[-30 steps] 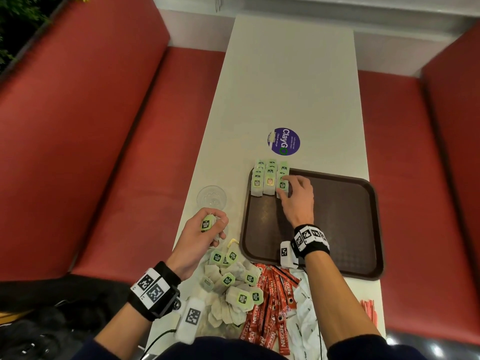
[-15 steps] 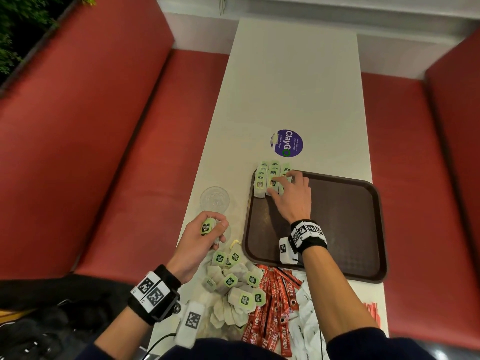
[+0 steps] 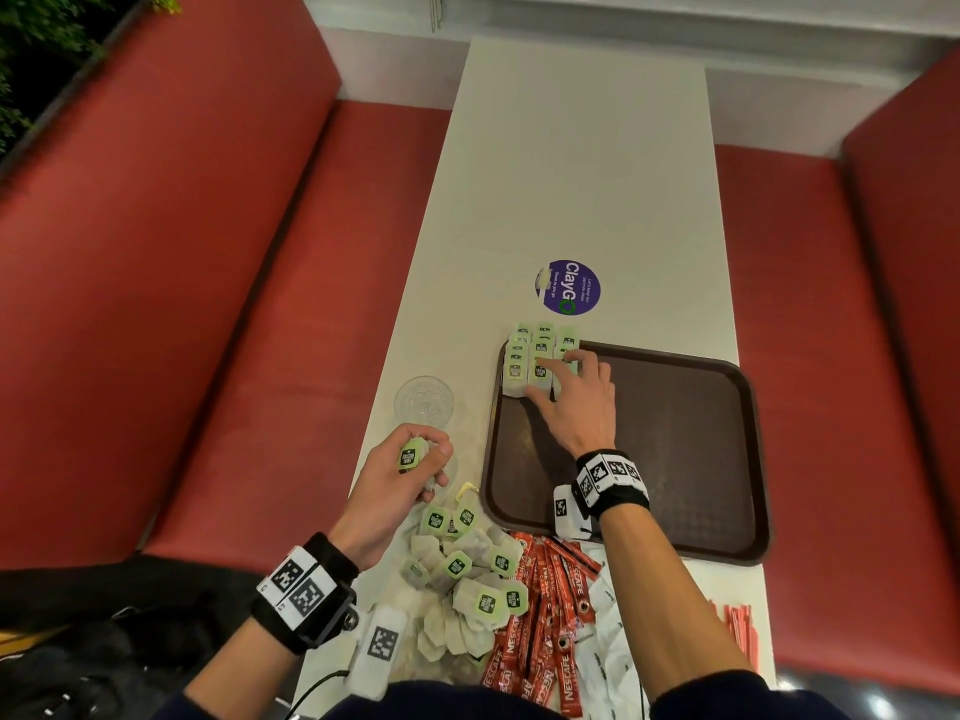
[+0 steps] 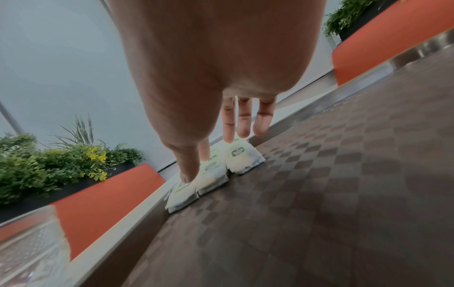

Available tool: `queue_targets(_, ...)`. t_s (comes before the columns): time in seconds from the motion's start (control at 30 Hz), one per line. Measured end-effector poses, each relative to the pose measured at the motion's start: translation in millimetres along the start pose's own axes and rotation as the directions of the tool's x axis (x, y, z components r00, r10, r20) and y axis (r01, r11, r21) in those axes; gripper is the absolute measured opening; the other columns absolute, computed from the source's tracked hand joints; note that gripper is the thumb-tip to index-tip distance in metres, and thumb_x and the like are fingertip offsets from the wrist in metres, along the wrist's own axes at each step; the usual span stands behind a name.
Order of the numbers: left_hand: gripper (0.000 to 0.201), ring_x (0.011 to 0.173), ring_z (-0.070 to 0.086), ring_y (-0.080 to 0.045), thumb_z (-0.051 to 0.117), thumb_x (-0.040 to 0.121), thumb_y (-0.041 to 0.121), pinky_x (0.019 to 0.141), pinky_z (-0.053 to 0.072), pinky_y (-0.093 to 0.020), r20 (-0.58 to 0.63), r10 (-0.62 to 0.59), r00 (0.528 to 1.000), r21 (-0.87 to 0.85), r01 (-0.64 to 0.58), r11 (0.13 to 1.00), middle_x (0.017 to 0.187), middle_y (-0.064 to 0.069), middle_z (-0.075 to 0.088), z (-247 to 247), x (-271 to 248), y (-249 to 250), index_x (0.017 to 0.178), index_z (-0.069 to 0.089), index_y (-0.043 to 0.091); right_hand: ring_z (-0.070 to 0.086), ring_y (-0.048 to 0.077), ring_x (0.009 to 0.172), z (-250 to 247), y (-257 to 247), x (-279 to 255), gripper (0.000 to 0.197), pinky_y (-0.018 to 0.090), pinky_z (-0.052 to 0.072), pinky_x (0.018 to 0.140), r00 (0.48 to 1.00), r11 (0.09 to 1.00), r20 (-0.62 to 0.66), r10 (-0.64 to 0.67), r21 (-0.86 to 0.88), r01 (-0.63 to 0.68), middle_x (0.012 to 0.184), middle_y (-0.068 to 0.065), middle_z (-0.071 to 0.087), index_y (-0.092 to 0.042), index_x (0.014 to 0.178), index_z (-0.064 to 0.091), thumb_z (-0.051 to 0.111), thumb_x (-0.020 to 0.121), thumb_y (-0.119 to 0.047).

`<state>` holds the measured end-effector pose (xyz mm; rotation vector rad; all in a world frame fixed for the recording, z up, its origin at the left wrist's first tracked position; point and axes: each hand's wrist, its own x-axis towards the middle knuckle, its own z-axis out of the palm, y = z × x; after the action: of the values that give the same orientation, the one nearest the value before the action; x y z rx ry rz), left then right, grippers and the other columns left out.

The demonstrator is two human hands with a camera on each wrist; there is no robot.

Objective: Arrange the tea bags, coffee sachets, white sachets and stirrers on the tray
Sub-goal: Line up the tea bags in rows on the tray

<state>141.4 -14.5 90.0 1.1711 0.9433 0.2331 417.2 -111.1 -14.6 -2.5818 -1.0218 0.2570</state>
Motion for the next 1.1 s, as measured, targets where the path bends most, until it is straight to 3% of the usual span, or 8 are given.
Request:
queue_targets(0.13, 0.02, 0.085, 0.058, -0.026, 0.074, 0.102, 0.028, 0.073, 0.047, -0.038, 0.021, -0.011, 1.0, -0.034, 0.011, 0.999, 0.087, -0.009, 0.067, 1.1, -0.2, -1.2, 0.118, 0.07, 0.017, 0.049, 0.031, 0.131, 0.4, -1.2, -6.8, 0.05, 0.053, 0.051, 0.103, 0.999, 0.998, 0.041, 0.012, 0.056, -0.014, 0.148, 0.006, 0.052, -0.031, 0.14, 0.07, 0.079, 0.094, -0.05)
queue_targets(0.27, 0.028, 0.096, 0.064, -0.031, 0.057, 0.102, 0.004, 0.079, 0.052, -0.039, 0.108, -0.043, 0.993, -0.247, 0.069, 0.967, 0.105, -0.017, 0.066, 1.5, 0.0, 2.3, 0.129, 0.063, 0.01, 0.051, 0.025, 0.127, -22.8, -21.1, -19.8, 0.039, 0.044, 0.049, 0.107, 0.998, 0.96, -0.052, 0.044, 0.279, -0.027, 0.143, 0.003, 0.058, -0.03, 0.134, 0.073, 0.074, 0.099, -0.047)
queue_targets(0.4, 0.04, 0.109, 0.072, -0.037, 0.039, 0.106, -0.014, 0.093, 0.061, -0.038, 0.169, 0.03, 0.985, -0.273, 0.018, 0.962, 0.112, -0.021, 0.069, 11.1, -2.9, 12.7, 0.138, 0.056, 0.004, 0.069, 0.002, 0.098, -72.6, -68.1, -58.1, 0.02, 0.023, 0.055, 0.088, 0.995, 0.807, 0.084, -0.054, 0.591, -0.006, 0.11, -0.017, 0.077, -0.029, 0.115, 0.079, 0.069, 0.106, -0.043)
queue_targets(0.53, 0.037, 0.11, 0.074, -0.039, 0.053, 0.109, -0.004, 0.101, 0.061, -0.045, 0.195, 0.103, 0.975, -0.239, -0.055, 0.97, 0.124, -0.026, 0.069, 23.2, -6.2, 20.4, 0.144, 0.051, 0.009, 0.073, 0.004, 0.095, -105.8, -95.6, -96.6, 0.012, 0.014, 0.052, 0.082, 0.985, 0.693, 0.106, -0.136, 0.721, 0.018, 0.1, -0.017, 0.079, -0.027, 0.108, 0.081, 0.071, 0.106, -0.034)
queue_targets(0.7, 0.039, 0.099, 0.079, -0.034, 0.064, 0.106, 0.003, 0.093, 0.065, -0.046, 0.254, 0.138, 0.957, -0.023, -0.137, 0.99, 0.119, -0.01, 0.075, 31.0, -16.1, 26.0, 0.14, 0.049, 0.015, 0.071, 0.017, 0.09, -114.8, -98.0, -108.9, 0.011, 0.027, 0.058, 0.078, 0.982, 0.705, 0.099, -0.161, 0.708, 0.044, 0.101, -0.008, 0.071, -0.039, 0.11, 0.078, 0.079, 0.099, -0.042)
queue_targets(0.8, 0.043, 0.094, 0.079, -0.038, 0.074, 0.101, 0.008, 0.086, 0.066, -0.048, 0.28, 0.124, 0.952, 0.06, -0.147, 0.987, 0.117, -0.013, 0.077, 32.5, -21.6, 28.3, 0.136, 0.051, 0.017, 0.069, 0.016, 0.085, -114.7, -94.4, -110.6, 0.012, 0.025, 0.055, 0.076, 0.973, 0.735, 0.113, -0.202, 0.674, 0.074, 0.098, -0.007, 0.07, -0.039, 0.103, 0.079, 0.085, 0.094, -0.033)
queue_targets(0.9, 0.041, 0.086, 0.079, -0.043, 0.08, 0.097, 0.015, 0.076, 0.066, -0.045, 0.246, 0.121, 0.962, 0.061, -0.14, 0.988, 0.109, -0.014, 0.078, 30.6, -26.0, 30.1, 0.13, 0.057, 0.018, 0.07, 0.013, 0.087, -122.7, -92.0, -110.7, 0.008, 0.026, 0.056, 0.078, 0.974, 0.676, 0.133, -0.185, 0.736, 0.028, 0.094, -0.008, 0.075, -0.031, 0.099, 0.08, 0.086, 0.095, -0.027)
queue_targets(1.1, 0.022, 0.075, 0.069, -0.038, 0.074, 0.103, 0.026, 0.065, 0.058, -0.039, 0.245, 0.134, 0.96, 0.094, -0.161, 0.983, 0.094, -0.029, 0.07, 23.3, -23.2, 22.4, 0.121, 0.066, 0.016, 0.074, 0.019, 0.085, -131.9, -88.6, -111.9, 0.007, 0.031, 0.06, 0.074, 0.987, 0.612, 0.108, -0.117, 0.79, -0.014, 0.091, -0.001, 0.078, -0.023, 0.1, 0.074, 0.081, 0.1, -0.024)
